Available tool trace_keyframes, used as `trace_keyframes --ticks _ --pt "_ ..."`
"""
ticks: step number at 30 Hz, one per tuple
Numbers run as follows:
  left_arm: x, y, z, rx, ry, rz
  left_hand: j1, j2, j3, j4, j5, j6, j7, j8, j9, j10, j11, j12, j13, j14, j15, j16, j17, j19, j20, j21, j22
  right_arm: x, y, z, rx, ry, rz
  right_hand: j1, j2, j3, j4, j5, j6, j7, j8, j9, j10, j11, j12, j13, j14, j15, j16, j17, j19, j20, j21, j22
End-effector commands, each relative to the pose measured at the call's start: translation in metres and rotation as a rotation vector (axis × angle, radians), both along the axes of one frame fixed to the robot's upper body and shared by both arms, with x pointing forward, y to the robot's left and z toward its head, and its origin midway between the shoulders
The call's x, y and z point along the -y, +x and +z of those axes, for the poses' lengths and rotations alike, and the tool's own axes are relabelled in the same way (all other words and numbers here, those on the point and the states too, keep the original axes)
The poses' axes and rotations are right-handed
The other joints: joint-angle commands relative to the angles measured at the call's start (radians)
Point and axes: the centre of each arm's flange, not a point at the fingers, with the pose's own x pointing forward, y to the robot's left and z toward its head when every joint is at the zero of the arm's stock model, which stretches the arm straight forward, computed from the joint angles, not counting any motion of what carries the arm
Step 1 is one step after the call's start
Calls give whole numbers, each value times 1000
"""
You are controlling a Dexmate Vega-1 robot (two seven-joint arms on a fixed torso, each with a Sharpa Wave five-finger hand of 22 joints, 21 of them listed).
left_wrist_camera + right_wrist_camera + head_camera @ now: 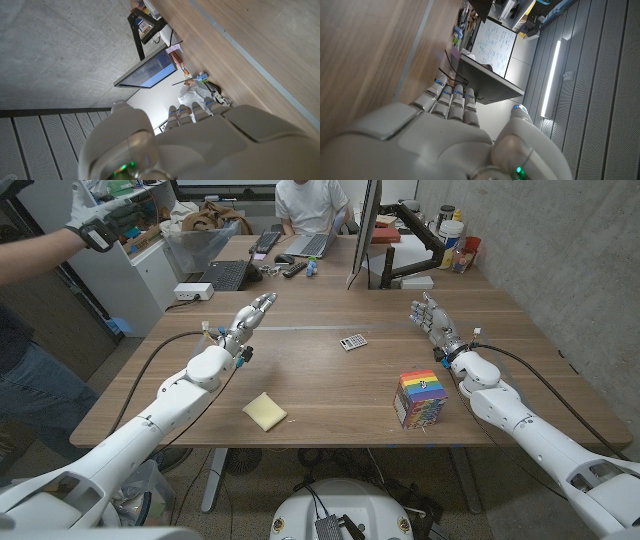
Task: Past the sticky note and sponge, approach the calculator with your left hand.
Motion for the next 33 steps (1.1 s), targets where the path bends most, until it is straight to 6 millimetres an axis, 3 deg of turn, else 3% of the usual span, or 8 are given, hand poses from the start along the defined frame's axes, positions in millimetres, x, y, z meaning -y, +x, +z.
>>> trace_keyframes --ticks 1,33 --pt "3 -1 12 18 51 32 16 1 2 -4 -3 7 -2 6 5 4 -3 6 5 0 -5 2 3 -4 2 2 5 0 1 0 1 12 6 5 4 0 -5 6 9 4 7 6 10 3 5 2 9 2 6 4 10 -6 7 5" --pt "17 -1 44 58 115 3 40 0 12 -14 -13 9 -3 2 7 13 -4 7 6 11 -4 5 4 3 4 7 7 2 3 0 -7 30 1 5 5 -2 -6 6 12 2 6 6 14 3 5 2 14 1 7 4 15 -5 8 5"
